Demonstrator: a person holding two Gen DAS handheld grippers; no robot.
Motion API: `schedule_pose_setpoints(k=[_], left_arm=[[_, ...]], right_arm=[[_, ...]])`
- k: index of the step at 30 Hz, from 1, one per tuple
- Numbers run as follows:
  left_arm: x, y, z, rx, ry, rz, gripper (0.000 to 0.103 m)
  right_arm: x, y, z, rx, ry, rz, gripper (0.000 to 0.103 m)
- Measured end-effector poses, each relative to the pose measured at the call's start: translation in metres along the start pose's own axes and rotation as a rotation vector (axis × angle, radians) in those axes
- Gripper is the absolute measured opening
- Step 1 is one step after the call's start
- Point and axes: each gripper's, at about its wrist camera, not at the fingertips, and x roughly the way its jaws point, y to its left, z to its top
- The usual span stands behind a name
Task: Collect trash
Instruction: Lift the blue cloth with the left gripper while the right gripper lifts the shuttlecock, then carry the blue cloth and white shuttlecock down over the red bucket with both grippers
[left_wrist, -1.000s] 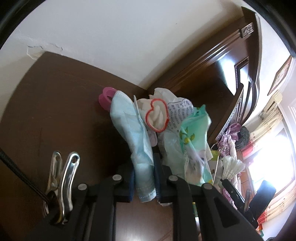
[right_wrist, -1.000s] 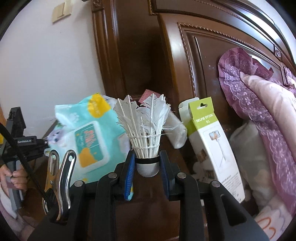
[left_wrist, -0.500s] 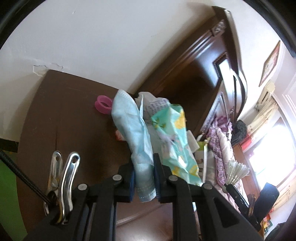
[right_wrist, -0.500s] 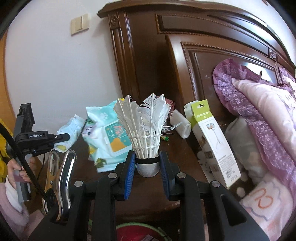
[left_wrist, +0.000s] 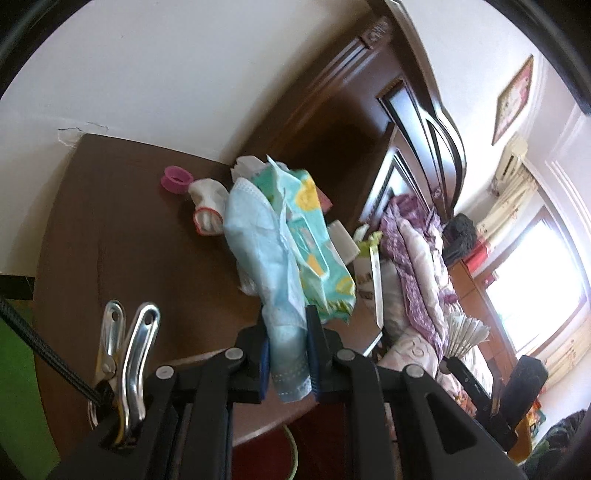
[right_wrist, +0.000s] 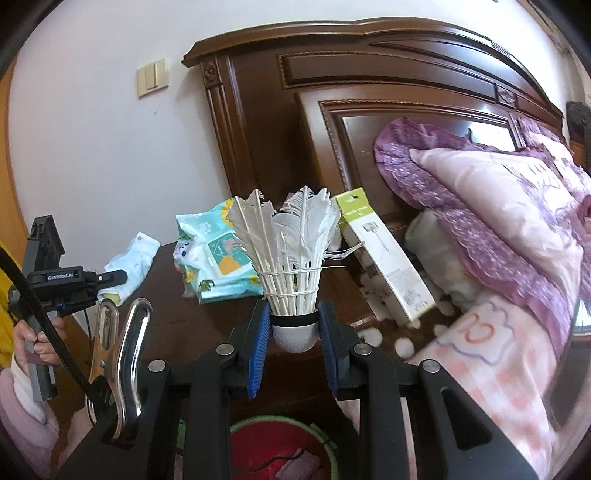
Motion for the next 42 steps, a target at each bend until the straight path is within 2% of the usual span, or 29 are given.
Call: schedule_pose_setpoints(k=[11, 17, 25, 31, 36, 42], left_arm=[[-0.017, -0.035, -0.044, 0.092, 0.052, -0.028, 0.017], [-0.015, -0.053, -0.076, 0.149, 0.101, -0.039, 0.017], [-0.001, -0.06, -0.119, 0.203, 0.181, -0.038, 0.017], [0.017, -0.053, -0.151, 0.223, 0.269, -0.029, 0.017], [0.032, -0.045, -0.172, 0.236, 0.319, -0.013, 0.017], [0.055, -0.036, -0.198, 0.271, 0.367, 0.029, 0.017]], right_arm=[[-0.056, -0.003, -0.03, 0.043, -0.032, 0.015, 0.027], [-0.072, -0.002, -0.061, 0.068, -0.016, 0.019, 0.027], [-0.066, 0.01, -0.107, 0.092, 0.021, 0.001, 0.027], [-0.059, 0.028, -0.133, 0.107, 0.013, -0.04, 0.027], [-0.05, 0.038, -0.152, 0.162, 0.0, -0.033, 0.027], [-0.028, 0.037, -0.179, 0.216, 0.06, -0.011, 0.027]])
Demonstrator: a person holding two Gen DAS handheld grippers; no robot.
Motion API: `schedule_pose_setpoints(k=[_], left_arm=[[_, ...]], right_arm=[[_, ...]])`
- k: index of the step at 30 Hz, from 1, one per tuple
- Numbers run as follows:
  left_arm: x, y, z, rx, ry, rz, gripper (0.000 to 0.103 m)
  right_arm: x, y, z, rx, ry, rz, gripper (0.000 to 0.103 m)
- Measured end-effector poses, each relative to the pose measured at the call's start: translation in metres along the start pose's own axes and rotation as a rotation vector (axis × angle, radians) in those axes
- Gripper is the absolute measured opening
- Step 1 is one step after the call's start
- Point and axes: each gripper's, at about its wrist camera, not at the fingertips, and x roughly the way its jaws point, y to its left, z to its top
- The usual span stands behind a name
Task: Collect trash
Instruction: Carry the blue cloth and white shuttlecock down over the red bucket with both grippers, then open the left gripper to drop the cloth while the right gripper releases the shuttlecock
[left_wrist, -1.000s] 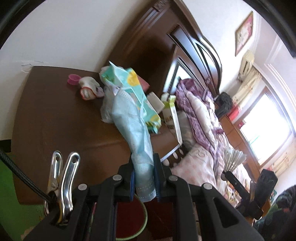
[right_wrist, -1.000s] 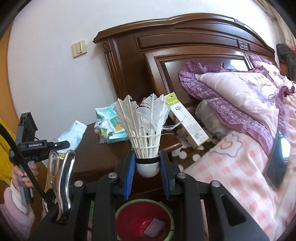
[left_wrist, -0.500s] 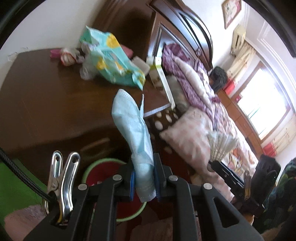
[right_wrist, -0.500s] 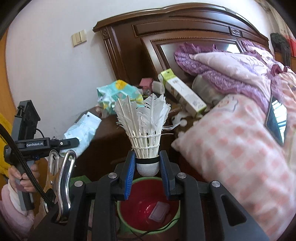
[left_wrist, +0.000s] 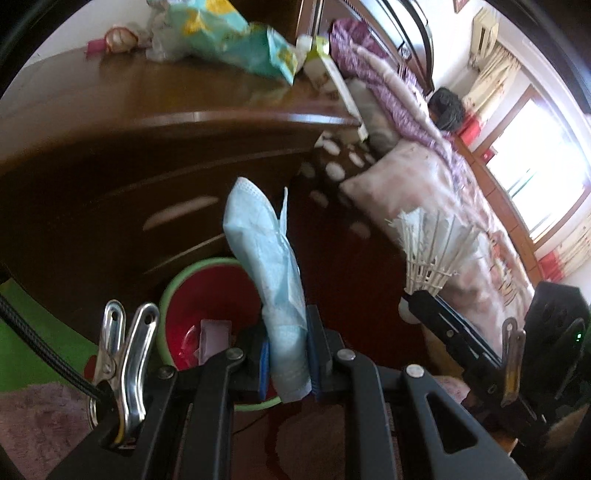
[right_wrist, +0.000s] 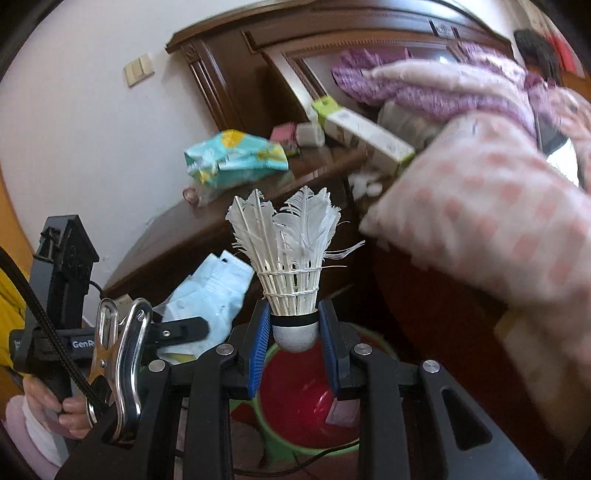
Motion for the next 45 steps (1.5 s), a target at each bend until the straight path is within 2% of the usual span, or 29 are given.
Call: schedule_pose_setpoints(k=[5, 11, 16, 26, 37, 45], left_arm=[[0.027, 0.007, -0.012, -0.011, 0.06, 0.008, 0.017], [0.057, 0.011, -0.023, 0.018, 0.114, 0.053, 0.017], [0.082, 0.018, -0.028, 0.015, 0.161, 0.091, 0.017], [0.124, 0.026, -0.026, 0.004, 0.201, 0.123, 0.017], [0.147, 0.036, -0.024, 0.0, 0.231, 0.172, 0.017], [0.144, 0.035, -0.026, -0.02, 0.234, 0.175, 0.03]], right_arm=[[0.015, -0.003, -0.016, -0.012, 0.046, -0.012, 0.027], [0.032, -0.01, -0.03, -0.009, 0.096, -0.022, 0.027], [0.055, -0.017, -0.043, 0.043, 0.182, -0.004, 0.027], [0.077, -0.021, -0.051, 0.064, 0.248, -0.019, 0.027], [0.091, -0.029, -0.052, 0.1, 0.285, -0.022, 0.027], [0.093, -0.029, -0.05, 0.107, 0.293, -0.027, 0.027]])
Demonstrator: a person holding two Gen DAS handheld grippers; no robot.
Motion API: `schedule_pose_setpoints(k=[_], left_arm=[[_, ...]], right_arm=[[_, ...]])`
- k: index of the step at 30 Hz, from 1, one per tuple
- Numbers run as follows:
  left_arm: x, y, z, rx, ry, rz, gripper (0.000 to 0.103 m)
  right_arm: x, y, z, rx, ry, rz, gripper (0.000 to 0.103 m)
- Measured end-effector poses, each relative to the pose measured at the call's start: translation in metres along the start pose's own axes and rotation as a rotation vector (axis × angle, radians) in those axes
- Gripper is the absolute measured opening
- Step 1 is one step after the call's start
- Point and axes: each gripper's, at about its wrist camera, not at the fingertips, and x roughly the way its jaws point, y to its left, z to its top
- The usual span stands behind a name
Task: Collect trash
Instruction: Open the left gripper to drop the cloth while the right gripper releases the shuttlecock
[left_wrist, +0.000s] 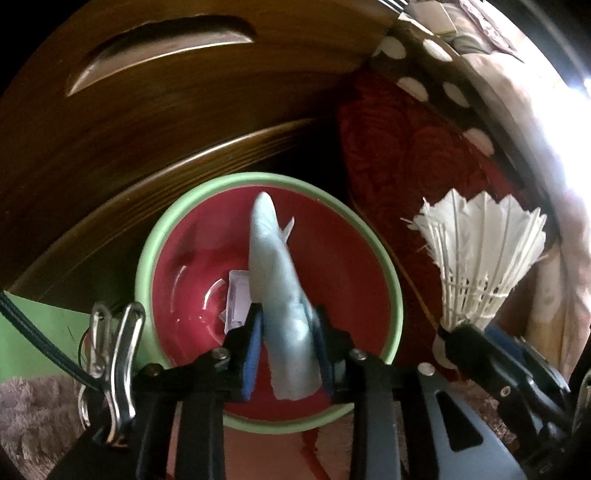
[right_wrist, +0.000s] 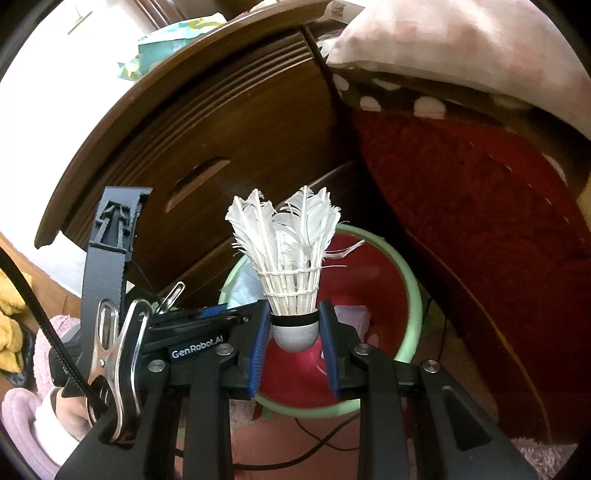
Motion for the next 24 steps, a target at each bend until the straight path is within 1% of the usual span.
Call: schedule_pose_setpoints(k=[7, 10, 11, 14, 19, 24], left_arm=[[0.0008, 0.0003, 0.001, 0.004, -0.009, 0.02, 0.036], [-0.0011, 0.0005, 0.0004, 0.005, -0.009, 0.01, 0.041], [-0.0009, 0.0005, 0.0005, 0.007, -0.009, 0.007, 0.044], [-0.0042, -0.0018, -0.0015, 0.025, -0.012, 0.014, 0.057], [-0.0031, -0.0054, -0.0008, 0.048, -0.011, 0.022, 0.061], [-0.0067, -0.0088, -0.0043, 0.069, 0.023, -0.028, 0.064]], right_arm=[[0.0035, -0.0014, 0.0007, 0.002, -0.002, -0.007, 0.027], [0.0038, -0.0004, 0.0001, 0.003, -0.006, -0.009, 0.027], [0.0038, -0.0004, -0.0004, 0.004, -0.006, -0.009, 0.027], [0.0033, -0.0011, -0.0012, 0.007, -0.005, -0.011, 0.027], [0.0023, -0.0004, -0.0012, 0.001, -0.004, -0.01, 0.027], [0.0, -0.0016, -0.001, 0.007, -0.011, -0.004, 0.027]])
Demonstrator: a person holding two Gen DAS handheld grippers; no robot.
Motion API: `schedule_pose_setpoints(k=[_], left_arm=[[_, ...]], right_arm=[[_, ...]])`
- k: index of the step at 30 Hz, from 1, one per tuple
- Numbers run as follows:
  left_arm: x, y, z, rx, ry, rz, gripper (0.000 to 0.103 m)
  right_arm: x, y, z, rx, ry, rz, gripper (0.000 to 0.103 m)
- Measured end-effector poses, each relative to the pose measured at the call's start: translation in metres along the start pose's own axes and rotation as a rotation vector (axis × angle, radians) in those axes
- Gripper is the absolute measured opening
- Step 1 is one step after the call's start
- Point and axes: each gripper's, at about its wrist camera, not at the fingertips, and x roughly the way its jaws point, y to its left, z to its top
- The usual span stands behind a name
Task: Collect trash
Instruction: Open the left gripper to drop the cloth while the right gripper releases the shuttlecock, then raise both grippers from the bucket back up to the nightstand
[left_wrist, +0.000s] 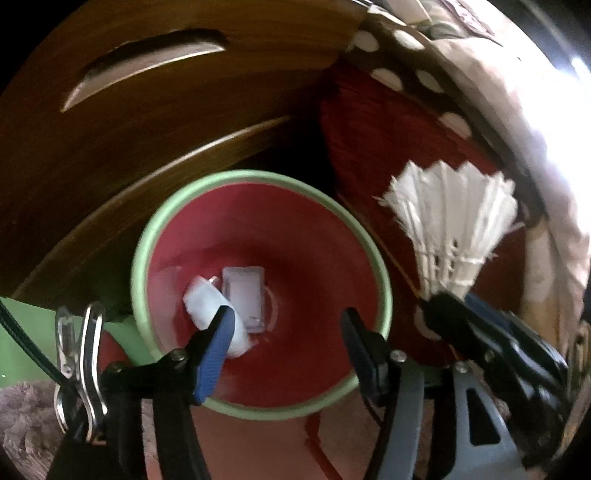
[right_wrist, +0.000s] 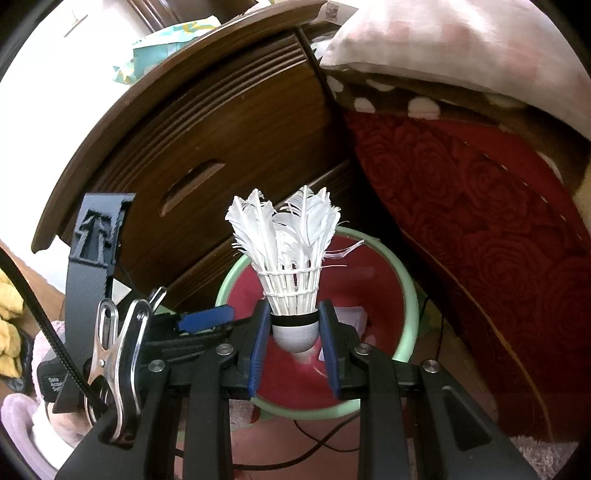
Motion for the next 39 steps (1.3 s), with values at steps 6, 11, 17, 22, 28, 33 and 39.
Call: schedule_pose_setpoints(k=[6, 11, 17, 22, 28, 33, 39], left_arm=[[-0.012, 0.001, -0.004, 0.013, -0.015, 0.033, 0.064], [-0.023, 0.005, -0.002, -0.003, -0.038, 0.044, 0.065], [-0.041, 0.007, -0.002, -0.02, -0.071, 0.061, 0.065], [-0.055, 0.007, -0.002, -0.019, -0.097, 0.068, 0.065], [-0.083, 0.002, 0.001, -0.002, -0.159, 0.078, 0.065], [-0.106, -0.006, 0.005, 0.021, -0.223, 0.084, 0.065], [-0.134, -0.014, 0.009, 0.035, -0.289, 0.088, 0.065]], right_arm=[[-0.001, -0.001, 0.0, 0.001, -0.003, 0.009, 0.027], [-0.002, 0.0, -0.001, -0.006, -0.004, 0.01, 0.027], [-0.004, 0.0, -0.001, -0.005, -0.014, 0.004, 0.031], [-0.007, 0.004, -0.001, -0.007, -0.027, 0.007, 0.035], [-0.025, 0.014, 0.001, -0.055, -0.085, 0.004, 0.035], [-0.046, 0.017, 0.005, -0.096, -0.13, 0.022, 0.035], [-0.074, 0.018, 0.019, -0.096, -0.198, 0.063, 0.036]])
